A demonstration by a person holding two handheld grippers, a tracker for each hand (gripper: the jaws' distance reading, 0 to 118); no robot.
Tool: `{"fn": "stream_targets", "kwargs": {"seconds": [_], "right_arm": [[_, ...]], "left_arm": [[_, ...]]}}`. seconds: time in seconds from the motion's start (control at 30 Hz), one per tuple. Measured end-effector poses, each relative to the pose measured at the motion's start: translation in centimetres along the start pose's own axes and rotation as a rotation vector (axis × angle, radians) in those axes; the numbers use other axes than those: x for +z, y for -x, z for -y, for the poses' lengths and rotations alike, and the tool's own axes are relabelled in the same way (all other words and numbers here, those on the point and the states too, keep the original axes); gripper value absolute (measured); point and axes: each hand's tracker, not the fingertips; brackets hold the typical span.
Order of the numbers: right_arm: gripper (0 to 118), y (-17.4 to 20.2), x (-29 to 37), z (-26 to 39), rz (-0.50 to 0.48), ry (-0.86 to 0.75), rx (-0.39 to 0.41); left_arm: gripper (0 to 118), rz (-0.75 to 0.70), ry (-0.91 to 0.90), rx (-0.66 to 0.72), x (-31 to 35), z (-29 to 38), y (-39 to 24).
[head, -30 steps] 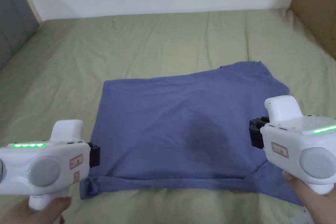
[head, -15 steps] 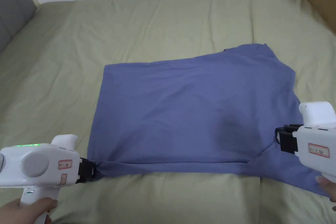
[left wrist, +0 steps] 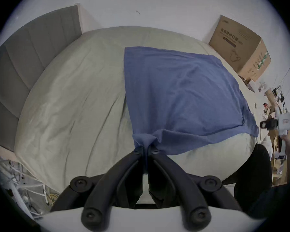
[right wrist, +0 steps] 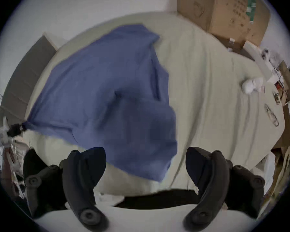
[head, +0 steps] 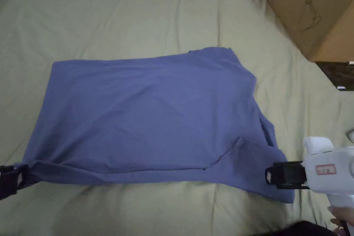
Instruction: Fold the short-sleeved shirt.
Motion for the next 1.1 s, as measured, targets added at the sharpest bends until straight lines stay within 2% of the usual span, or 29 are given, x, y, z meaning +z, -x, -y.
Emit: {"fn": "stream_targets", "kwargs": {"seconds": [0.07, 0.1, 0.13, 0.17, 0.2, 0.33, 0.4, 0.6, 0.73, 0.93, 1.0, 1.1], "right_arm": [[97, 0.5, -1.5, 0.6, 0.026, 0.041, 0.066], [89, 0.7, -2.1, 0.8, 0.021, 0.064, 0.083], [71, 0.4, -3.2, 1.1, 0.004, 0.088, 0.099], [30, 0.6, -3.3, 1.3, -0.009, 0.099, 0.12], [10, 0.9, -3.2, 1.5, 0.001, 0.088, 0.145], [6, 1.6, -1.4, 1.4, -0.005, 0.038, 0.168], [5, 1.2, -0.5, 1.5, -0.018, 0.001, 0.154], [5, -0.6, 3.9, -0.2, -0.144, -0.188, -0.026], [5, -0.8, 6.5, -4.6, -0.228, -0.285, -0.097], [5, 0.7, 3.8, -14.3, -0.203, -0.249, -0.111], [5, 0.5, 1.2, -17.2, -0.191, -0.185, -0.147], [5, 1.1, -2.3, -20.0, -0.128, -0.127, -0.099]], "left_arm": [[3, -0.001, 0.004, 0.004, 0.0, 0.1, 0.0], [3, -0.003, 0.009, 0.008, -0.2, 0.0, 0.1], [3, -0.005, 0.014, 0.014, -0.2, 0.1, 0.1], [3, -0.004, 0.019, 0.025, -0.2, 0.1, 0.3], [3, 0.001, 0.023, 0.041, -0.1, 0.2, 0.5], [3, 0.028, 0.014, 0.093, 0.3, 0.5, 1.0], [3, 0.028, 0.013, 0.095, 0.3, 0.5, 1.1], [3, 0.059, -0.008, 0.124, 0.8, -0.8, 1.3], [3, 0.104, -0.036, 0.206, 0.9, -3.7, 2.3], [3, 0.079, -0.014, 0.28, -3.0, -9.4, 4.2], [3, 0.085, 0.03, 0.306, -5.3, -11.0, 4.9], [4, 0.093, 0.062, 0.349, -8.1, -12.6, 5.8]]}}
